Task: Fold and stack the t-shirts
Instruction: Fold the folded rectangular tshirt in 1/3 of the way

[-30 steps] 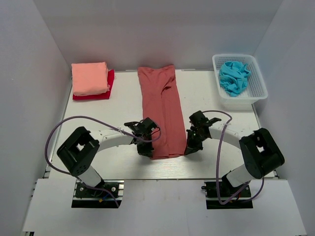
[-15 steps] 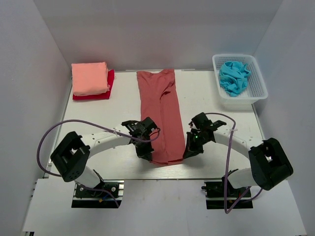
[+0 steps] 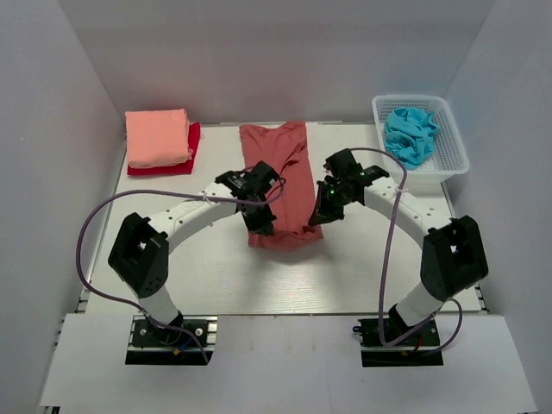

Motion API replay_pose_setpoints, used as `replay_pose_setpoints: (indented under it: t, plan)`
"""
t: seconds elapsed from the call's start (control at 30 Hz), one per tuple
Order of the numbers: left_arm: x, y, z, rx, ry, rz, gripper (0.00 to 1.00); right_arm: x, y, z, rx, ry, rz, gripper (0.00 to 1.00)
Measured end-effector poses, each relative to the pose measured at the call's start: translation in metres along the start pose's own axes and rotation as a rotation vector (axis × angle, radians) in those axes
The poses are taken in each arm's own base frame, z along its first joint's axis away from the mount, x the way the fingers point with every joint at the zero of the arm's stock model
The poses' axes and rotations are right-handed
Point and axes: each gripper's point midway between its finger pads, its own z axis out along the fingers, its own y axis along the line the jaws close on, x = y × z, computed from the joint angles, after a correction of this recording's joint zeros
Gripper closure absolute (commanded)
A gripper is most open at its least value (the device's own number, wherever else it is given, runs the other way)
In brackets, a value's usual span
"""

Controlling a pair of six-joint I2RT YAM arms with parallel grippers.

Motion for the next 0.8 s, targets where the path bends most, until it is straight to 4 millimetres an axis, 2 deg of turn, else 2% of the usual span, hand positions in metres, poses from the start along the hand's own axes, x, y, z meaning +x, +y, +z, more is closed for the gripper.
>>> replay_pose_setpoints:
  t: [0.13,0.27,0.4,0.57,0.67,0.8]
  plan:
    - [-0.044,-0.006,-0.01,0.002,-0.08,-0.038,1.0,-0.04,0.008,-0.001,0.021,-0.057,0.004,1.0]
    - [-0.094,-0.023,-0.025,0.041,-0.174,-0.051,1.0,-0.088,0.023,-0.007,0.015,-0.134,-0.001,1.0]
    - [-0.138,-0.038,-0.027,0.063,-0.234,-0.048,1.0,-0.128,0.034,-0.011,-0.003,-0.192,-0.001,1.0]
    - [-0.171,-0.033,-0.008,0.034,-0.239,-0.05,1.0,-0.159,0.034,-0.009,-0.002,-0.216,0.017,1.0]
    - [-0.182,-0.023,0.003,0.019,-0.224,-0.058,1.0,-0.176,0.033,-0.002,-0.007,-0.224,0.026,1.0]
    - [-0.196,-0.019,0.012,0.047,-0.215,-0.062,1.0,-0.187,0.027,0.014,-0.021,-0.202,0.044,1.0]
